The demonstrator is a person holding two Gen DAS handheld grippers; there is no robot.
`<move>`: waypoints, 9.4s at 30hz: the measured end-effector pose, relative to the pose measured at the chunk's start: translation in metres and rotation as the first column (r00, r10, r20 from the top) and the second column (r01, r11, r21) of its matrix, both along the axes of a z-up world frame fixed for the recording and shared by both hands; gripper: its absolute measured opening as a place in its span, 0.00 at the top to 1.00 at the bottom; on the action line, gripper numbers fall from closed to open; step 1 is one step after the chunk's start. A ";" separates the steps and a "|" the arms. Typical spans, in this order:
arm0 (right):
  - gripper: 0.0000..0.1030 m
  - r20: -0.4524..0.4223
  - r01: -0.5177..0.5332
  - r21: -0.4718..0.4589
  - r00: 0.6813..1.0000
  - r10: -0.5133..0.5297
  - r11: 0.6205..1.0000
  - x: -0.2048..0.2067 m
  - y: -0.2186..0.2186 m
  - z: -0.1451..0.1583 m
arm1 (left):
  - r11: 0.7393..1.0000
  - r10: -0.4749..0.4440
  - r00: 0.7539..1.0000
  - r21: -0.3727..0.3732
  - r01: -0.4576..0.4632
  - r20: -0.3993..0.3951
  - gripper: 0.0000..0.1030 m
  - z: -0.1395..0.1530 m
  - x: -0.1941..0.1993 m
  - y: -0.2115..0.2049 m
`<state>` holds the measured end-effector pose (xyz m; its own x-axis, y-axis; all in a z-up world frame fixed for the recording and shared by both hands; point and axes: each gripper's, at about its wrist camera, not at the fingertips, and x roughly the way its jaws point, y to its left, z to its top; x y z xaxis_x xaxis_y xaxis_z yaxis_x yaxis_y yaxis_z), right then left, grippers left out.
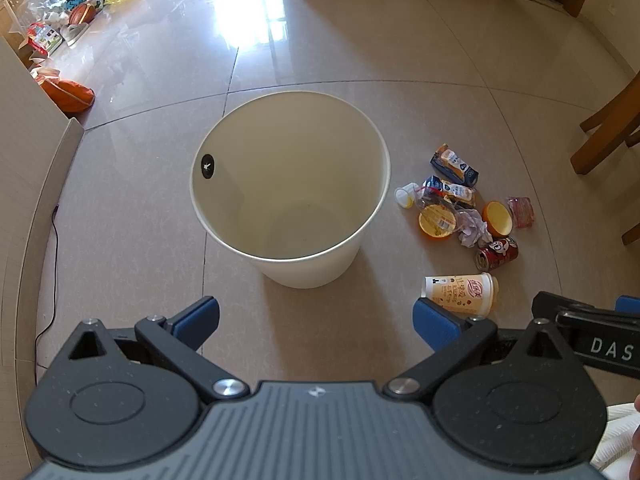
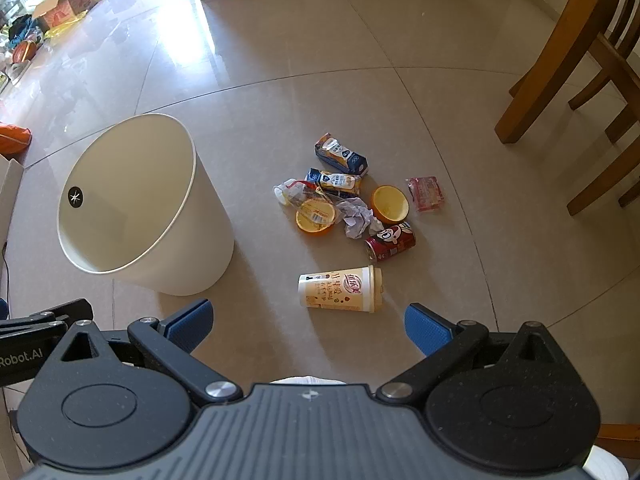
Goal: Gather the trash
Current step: 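Move the left tool toward the white bin while the right tool approaches the trash pile, then close the left tool on the white bin rim while the right tool nears the milk-tea cup, then grasp the cream milk-tea cup with the right tool and lift it, then carry the cup over the bin and open the right tool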
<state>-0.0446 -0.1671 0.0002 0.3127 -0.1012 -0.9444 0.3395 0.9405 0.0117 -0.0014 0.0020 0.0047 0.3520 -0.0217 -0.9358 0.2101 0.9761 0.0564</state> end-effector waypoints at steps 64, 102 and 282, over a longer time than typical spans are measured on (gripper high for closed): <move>0.00 -0.055 0.017 0.012 0.998 -0.017 1.000 0.032 -0.021 -0.034 | 0.999 -0.004 1.000 0.048 0.005 -0.015 0.01 -0.026 0.048 -0.014; 0.00 -0.093 -0.070 0.089 0.993 0.078 0.994 0.108 -0.051 -0.094 | 0.975 0.081 0.996 0.211 -0.074 -0.025 0.01 -0.067 0.116 -0.033; 0.26 0.090 -0.841 0.086 0.540 0.837 0.534 0.214 0.104 -0.067 | 1.000 0.001 0.999 -0.030 -0.002 -0.044 0.86 -0.165 0.239 0.110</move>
